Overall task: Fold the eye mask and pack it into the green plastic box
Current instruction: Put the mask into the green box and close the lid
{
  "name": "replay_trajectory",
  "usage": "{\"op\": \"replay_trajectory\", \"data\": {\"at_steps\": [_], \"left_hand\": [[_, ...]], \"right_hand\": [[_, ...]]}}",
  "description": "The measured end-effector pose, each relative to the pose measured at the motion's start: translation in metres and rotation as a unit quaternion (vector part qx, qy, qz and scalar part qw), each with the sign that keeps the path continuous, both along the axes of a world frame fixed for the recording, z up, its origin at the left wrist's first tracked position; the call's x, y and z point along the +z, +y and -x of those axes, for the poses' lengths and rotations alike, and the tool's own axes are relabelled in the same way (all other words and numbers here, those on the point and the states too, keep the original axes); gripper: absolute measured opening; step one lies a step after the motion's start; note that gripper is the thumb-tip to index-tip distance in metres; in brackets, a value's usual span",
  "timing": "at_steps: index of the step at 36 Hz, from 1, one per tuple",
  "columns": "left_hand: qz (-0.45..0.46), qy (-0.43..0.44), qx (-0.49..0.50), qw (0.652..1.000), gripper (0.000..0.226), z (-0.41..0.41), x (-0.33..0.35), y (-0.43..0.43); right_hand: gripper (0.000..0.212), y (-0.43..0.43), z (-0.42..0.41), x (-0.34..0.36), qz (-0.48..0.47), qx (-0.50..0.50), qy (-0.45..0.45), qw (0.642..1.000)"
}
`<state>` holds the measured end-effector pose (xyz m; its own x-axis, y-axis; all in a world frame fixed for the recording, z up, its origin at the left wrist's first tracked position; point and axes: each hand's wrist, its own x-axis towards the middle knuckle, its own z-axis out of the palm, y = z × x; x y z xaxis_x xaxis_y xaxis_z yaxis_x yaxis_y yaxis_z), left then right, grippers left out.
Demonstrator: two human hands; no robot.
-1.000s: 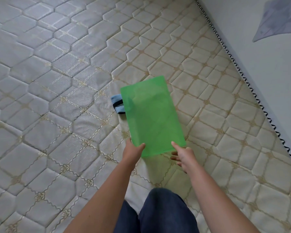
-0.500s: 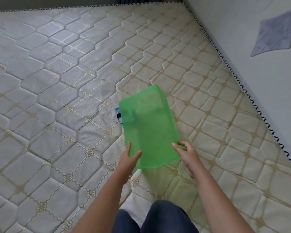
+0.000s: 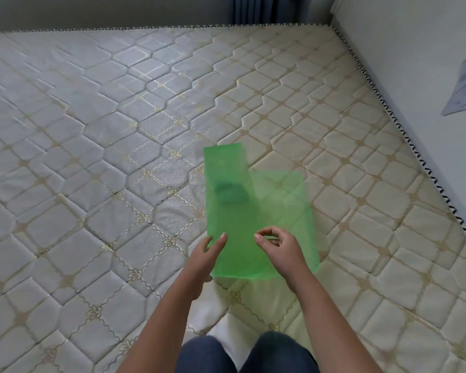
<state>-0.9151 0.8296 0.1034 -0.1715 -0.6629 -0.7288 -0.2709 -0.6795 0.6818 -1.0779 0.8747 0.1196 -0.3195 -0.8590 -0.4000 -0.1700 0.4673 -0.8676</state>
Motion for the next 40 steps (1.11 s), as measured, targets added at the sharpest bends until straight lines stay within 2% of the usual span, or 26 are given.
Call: {"op": "replay_trajectory", "data": {"at_steps": [5, 9, 14, 20, 23, 27, 33, 40], "left_hand": [[0.057, -0.001, 0.070, 0.996, 0.060, -0.022, 0.016, -0.004], [0.101, -0.030, 0.085, 0.991, 0.097, -0.033, 0.025, -0.006], [0.162, -0.111, 0.041, 0.980, 0.115, -0.034, 0.035, -0.006], [0.165, -0.249, -0.032, 0.954, 0.101, -0.032, 0.031, -0.009], [0.143, -0.262, -0.038, 0.954, 0.095, -0.035, 0.026, -0.009], [0.124, -0.291, -0.052, 0.947, 0.096, -0.042, 0.023, -0.009], [0.144, -0.238, -0.001, 0.961, 0.086, -0.053, 0.028, -0.014], [0.180, -0.142, 0.039, 0.973, 0.082, -0.040, 0.041, -0.011]], "right_hand": [[0.008, -0.008, -0.025, 0.006, 0.023, 0.034, -0.070, 0.997], [0.016, -0.015, -0.042, 0.009, 0.017, 0.049, -0.132, 0.990], [0.028, -0.026, -0.060, 0.009, -0.007, 0.064, -0.174, 0.983], [0.041, -0.032, -0.075, 0.005, -0.050, 0.135, -0.182, 0.973], [0.044, -0.030, -0.072, 0.007, -0.055, 0.138, -0.184, 0.972], [0.035, -0.027, -0.055, 0.012, -0.048, 0.103, -0.166, 0.980], [0.021, -0.025, -0.021, 0.011, -0.053, 0.008, -0.078, 0.996], [0.010, -0.027, -0.016, 0.014, -0.057, -0.029, -0.114, 0.991]]}}
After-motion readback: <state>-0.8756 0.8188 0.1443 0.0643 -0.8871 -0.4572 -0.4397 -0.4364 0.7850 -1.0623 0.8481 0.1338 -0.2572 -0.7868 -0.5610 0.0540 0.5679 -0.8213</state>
